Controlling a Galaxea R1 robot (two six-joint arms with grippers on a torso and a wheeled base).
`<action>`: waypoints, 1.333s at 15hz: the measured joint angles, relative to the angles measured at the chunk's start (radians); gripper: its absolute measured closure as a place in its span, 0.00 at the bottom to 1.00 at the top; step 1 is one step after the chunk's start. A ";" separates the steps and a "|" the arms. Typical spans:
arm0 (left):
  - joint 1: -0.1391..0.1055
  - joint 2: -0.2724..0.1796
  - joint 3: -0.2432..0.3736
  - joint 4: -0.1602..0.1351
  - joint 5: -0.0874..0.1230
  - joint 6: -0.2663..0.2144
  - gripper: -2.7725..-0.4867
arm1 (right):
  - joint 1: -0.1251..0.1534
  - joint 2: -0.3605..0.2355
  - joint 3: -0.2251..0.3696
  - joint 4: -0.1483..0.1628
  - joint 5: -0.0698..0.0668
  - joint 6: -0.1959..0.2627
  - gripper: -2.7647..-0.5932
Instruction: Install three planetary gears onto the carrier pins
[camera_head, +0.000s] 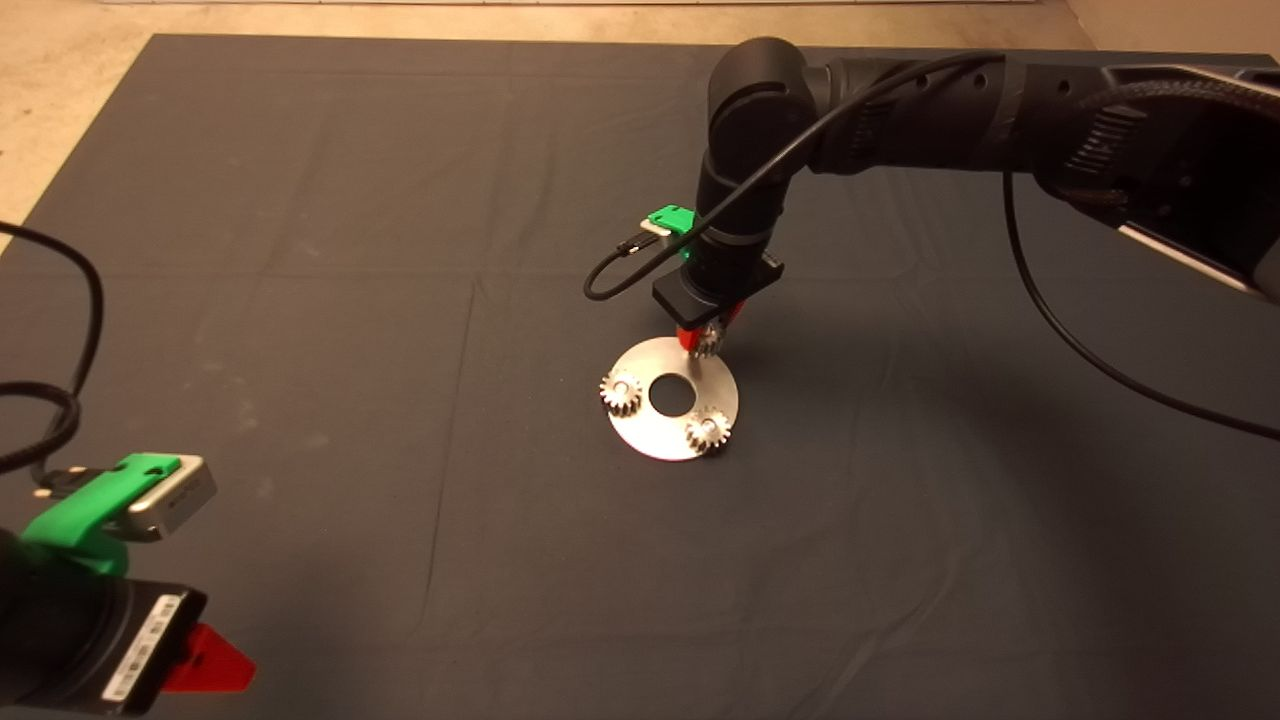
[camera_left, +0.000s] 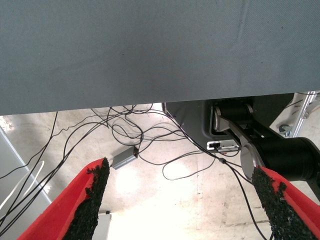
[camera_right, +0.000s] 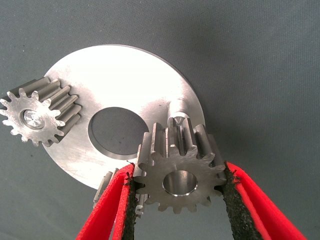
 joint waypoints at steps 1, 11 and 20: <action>0.000 -0.001 0.000 -0.001 0.000 0.000 0.32 | 0.000 0.000 0.000 0.000 0.000 0.000 0.78; 0.000 -0.019 0.000 -0.011 0.000 0.000 0.32 | 0.000 0.009 0.000 0.000 -0.001 0.000 0.78; 0.000 -0.019 0.000 -0.011 0.000 0.000 0.32 | 0.000 0.009 -0.010 -0.001 -0.001 -0.003 0.78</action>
